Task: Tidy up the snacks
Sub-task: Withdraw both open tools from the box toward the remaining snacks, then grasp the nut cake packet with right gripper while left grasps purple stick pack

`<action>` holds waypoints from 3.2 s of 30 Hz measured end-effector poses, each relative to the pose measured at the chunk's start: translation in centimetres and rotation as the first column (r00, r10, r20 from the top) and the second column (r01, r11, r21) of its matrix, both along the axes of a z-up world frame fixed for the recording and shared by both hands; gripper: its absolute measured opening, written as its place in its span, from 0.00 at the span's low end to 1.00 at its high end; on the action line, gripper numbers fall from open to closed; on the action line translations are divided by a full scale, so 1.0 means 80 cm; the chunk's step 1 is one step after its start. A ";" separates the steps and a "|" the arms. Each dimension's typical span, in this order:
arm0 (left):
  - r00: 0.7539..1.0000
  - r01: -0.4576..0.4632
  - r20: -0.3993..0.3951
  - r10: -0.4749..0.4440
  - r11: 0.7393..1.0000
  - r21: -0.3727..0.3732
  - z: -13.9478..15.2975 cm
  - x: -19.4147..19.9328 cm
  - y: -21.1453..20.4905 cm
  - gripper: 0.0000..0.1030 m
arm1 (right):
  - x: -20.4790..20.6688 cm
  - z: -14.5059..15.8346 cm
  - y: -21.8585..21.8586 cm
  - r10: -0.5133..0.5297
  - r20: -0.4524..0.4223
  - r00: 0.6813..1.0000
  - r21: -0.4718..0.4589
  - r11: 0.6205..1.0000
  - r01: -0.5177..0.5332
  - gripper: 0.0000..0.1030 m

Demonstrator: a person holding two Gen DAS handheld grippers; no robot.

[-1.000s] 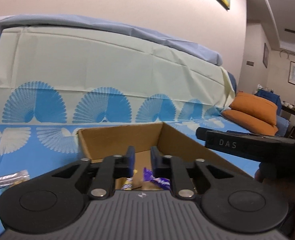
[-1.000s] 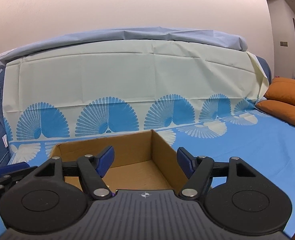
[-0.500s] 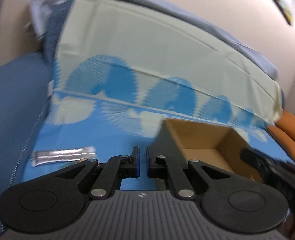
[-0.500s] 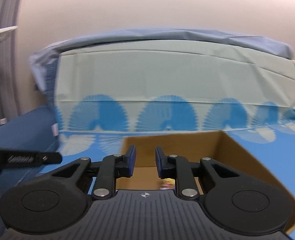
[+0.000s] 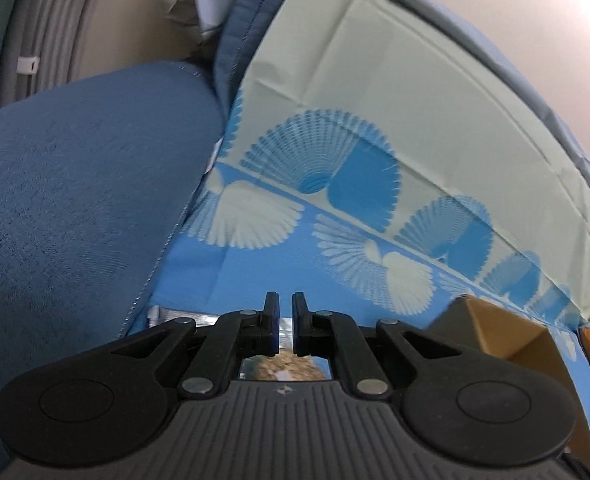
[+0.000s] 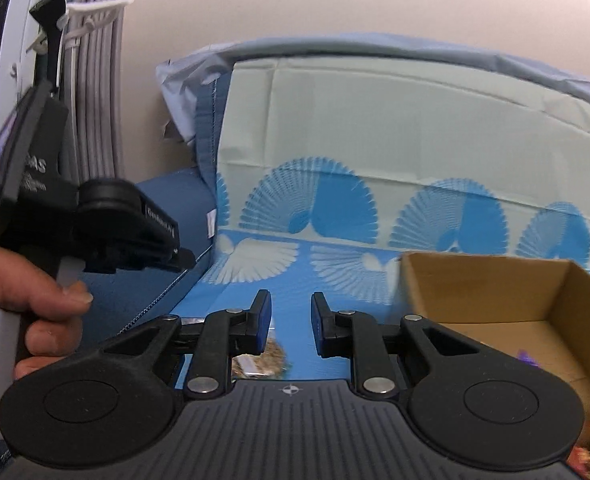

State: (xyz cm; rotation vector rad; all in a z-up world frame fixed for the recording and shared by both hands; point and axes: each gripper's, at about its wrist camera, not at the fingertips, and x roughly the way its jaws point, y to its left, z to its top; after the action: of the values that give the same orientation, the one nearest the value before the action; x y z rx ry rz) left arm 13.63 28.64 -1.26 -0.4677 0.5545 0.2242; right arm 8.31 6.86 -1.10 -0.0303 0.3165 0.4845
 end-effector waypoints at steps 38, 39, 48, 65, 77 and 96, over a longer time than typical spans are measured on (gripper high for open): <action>0.913 0.251 -0.373 -0.164 0.948 0.197 -0.115 0.126 0.017 0.84 | 0.147 -0.135 0.098 0.061 -0.290 0.955 -0.080 0.993 -0.088 0.79; 0.910 0.257 -0.380 -0.163 0.943 0.211 -0.116 0.126 0.015 0.84 | 0.144 -0.136 0.096 0.045 -0.282 0.958 -0.085 0.994 -0.072 0.79; 0.907 0.287 -0.395 -0.149 0.904 0.318 -0.119 0.126 0.000 0.55 | 0.117 -0.128 0.074 -0.032 -0.238 0.971 -0.110 0.994 0.006 0.79; 0.937 0.140 -0.329 -0.114 0.988 0.058 -0.054 0.008 0.008 0.08 | 0.029 -0.065 0.032 0.192 -0.337 0.922 -0.165 0.952 -0.259 0.79; 0.872 0.191 -0.399 -0.283 0.948 -0.255 -0.072 -0.062 -0.020 0.08 | -0.079 -0.067 -0.005 0.270 -0.376 0.886 -0.242 0.895 -0.375 0.79; 0.795 0.261 -0.549 -0.257 0.963 -0.072 -0.097 -0.032 -0.053 0.40 | -0.047 -0.084 0.013 0.247 -0.491 0.835 -0.190 0.905 -0.380 0.90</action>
State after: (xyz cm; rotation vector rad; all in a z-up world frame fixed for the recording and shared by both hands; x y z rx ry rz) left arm 11.06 24.41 -9.06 -0.3072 1.1846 0.0930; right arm 4.52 7.86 -7.85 -0.2536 0.8573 0.7773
